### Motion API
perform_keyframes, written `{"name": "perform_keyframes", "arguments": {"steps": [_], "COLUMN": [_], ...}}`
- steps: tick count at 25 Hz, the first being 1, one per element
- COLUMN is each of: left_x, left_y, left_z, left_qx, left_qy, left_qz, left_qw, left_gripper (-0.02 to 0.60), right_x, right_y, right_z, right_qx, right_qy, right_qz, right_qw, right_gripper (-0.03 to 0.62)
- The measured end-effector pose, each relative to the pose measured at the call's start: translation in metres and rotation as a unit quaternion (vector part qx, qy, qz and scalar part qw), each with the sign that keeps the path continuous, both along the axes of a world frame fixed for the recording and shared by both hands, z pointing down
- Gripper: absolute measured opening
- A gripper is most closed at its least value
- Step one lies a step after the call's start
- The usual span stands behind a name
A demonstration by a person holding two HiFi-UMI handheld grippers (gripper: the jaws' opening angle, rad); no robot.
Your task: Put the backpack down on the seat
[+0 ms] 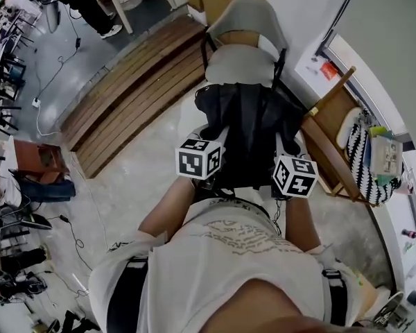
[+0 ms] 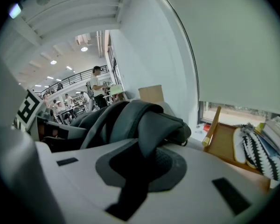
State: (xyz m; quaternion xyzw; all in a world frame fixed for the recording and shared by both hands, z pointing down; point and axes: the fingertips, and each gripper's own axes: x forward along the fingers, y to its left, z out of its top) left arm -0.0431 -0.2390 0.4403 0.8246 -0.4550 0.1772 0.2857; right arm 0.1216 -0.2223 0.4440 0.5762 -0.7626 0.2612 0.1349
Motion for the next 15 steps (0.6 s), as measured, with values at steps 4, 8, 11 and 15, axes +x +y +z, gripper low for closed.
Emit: {"name": "perform_keyframes", "arguments": {"steps": [4, 8, 11, 15], "left_x": [-0.011, -0.024, -0.031, -0.029], "left_y": [-0.013, -0.018, -0.018, 0.006], "left_z": [0.030, 0.085, 0.133, 0.203], "left_qx": [-0.004, -0.048, -0.088, -0.146], "left_qy": [-0.018, -0.023, -0.027, -0.038], "left_qz": [0.037, 0.052, 0.063, 0.088], "left_qw": [0.9991, 0.9972, 0.9937, 0.9845], "left_gripper": [0.066, 0.064, 0.064, 0.064], "right_x": [-0.009, -0.023, -0.030, -0.028], "right_y": [-0.007, -0.006, -0.002, 0.030], "right_z": [0.032, 0.084, 0.126, 0.190], "right_qx": [-0.043, -0.094, -0.134, -0.196], "right_qy": [0.006, 0.016, 0.017, 0.014], "right_qz": [0.015, 0.018, 0.021, 0.024], "right_qw": [0.999, 0.995, 0.991, 0.980], "right_gripper": [0.054, 0.051, 0.051, 0.051]}}
